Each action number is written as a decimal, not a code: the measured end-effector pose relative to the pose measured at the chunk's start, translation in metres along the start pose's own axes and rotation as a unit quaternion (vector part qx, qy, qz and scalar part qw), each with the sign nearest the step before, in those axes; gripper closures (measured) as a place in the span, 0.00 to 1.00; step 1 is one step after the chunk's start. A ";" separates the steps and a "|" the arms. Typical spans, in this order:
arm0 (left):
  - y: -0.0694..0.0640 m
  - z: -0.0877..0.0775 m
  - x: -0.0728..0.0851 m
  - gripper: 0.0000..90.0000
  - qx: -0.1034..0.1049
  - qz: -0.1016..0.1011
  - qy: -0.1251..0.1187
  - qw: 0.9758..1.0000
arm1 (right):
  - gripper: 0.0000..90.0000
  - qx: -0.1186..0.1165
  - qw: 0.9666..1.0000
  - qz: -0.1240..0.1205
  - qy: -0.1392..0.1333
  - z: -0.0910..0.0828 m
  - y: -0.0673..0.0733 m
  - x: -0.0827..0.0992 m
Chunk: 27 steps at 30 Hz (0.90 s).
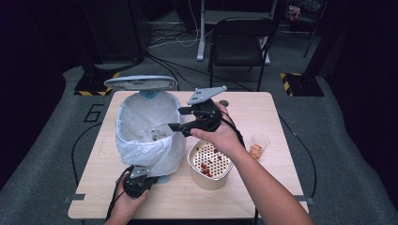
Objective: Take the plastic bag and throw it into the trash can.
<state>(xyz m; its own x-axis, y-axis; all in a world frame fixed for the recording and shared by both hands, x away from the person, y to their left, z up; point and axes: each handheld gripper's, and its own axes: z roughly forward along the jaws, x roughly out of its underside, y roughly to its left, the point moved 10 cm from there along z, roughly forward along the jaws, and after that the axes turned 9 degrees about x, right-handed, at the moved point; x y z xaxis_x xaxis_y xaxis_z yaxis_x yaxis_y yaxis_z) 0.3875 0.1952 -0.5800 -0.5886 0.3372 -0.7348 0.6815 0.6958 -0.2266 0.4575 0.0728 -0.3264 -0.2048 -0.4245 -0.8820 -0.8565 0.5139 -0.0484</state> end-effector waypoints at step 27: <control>-0.003 0.000 0.001 1.00 0.000 0.000 0.006 1.000 | 0.39 0.131 0.990 0.046 0.015 -0.078 -0.077 0.090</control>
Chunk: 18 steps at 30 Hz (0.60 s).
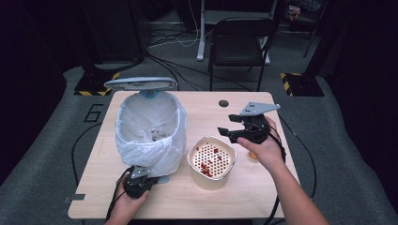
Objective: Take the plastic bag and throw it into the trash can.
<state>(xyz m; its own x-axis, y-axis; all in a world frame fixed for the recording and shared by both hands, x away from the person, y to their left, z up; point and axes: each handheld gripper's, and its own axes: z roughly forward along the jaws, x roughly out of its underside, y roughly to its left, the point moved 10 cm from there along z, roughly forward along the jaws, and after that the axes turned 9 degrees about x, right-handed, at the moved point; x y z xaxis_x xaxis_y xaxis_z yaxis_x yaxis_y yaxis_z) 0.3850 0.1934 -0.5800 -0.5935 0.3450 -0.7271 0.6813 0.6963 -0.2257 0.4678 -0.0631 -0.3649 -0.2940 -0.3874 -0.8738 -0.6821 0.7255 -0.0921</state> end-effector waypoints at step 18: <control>0.000 0.000 0.001 1.00 -0.003 0.005 0.004 1.000 | 0.34 0.077 0.995 0.061 0.023 -0.017 -0.057 0.066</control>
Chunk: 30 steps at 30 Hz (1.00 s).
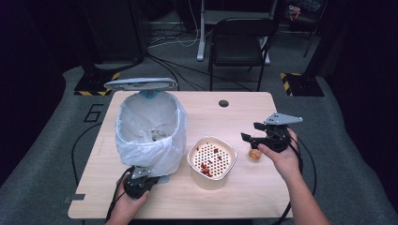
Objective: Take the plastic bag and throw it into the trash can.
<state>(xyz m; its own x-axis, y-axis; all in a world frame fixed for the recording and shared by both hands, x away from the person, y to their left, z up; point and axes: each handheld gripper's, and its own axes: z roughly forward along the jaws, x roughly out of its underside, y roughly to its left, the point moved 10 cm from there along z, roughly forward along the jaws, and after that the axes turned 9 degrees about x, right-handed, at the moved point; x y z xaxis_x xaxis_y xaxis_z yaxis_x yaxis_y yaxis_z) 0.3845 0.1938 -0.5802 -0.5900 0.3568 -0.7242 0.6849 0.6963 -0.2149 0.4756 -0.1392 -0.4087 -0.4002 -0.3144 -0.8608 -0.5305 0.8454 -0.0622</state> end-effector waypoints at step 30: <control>0.000 0.000 -0.001 1.00 0.002 -0.006 -0.004 1.000 | 0.00 0.077 0.995 0.051 0.036 0.028 -0.057 0.071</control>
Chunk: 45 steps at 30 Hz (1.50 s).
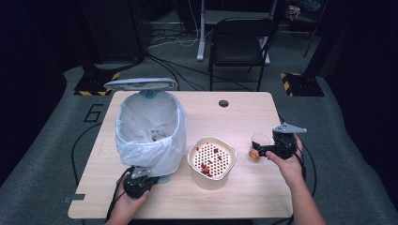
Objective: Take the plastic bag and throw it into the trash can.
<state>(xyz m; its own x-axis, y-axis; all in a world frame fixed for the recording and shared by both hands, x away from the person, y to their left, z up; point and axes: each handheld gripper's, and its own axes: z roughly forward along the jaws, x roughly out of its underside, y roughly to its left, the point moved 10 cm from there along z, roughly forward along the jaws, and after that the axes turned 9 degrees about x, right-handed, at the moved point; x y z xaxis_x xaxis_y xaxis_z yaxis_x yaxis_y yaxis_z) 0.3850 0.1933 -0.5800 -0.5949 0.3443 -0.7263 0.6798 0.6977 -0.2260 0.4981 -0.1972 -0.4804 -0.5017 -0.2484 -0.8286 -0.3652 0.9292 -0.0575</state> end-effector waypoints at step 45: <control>0.000 0.000 0.000 1.00 0.004 -0.002 -0.002 1.000 | 0.18 0.012 0.999 0.022 0.035 0.050 -0.005 0.048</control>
<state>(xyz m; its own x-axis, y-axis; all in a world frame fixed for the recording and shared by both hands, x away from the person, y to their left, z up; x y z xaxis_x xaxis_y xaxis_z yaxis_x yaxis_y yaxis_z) 0.3850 0.1928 -0.5798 -0.5960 0.3395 -0.7277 0.6812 0.6936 -0.2343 0.5151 -0.2000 -0.5477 -0.5708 -0.2242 -0.7899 -0.3222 0.9460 -0.0357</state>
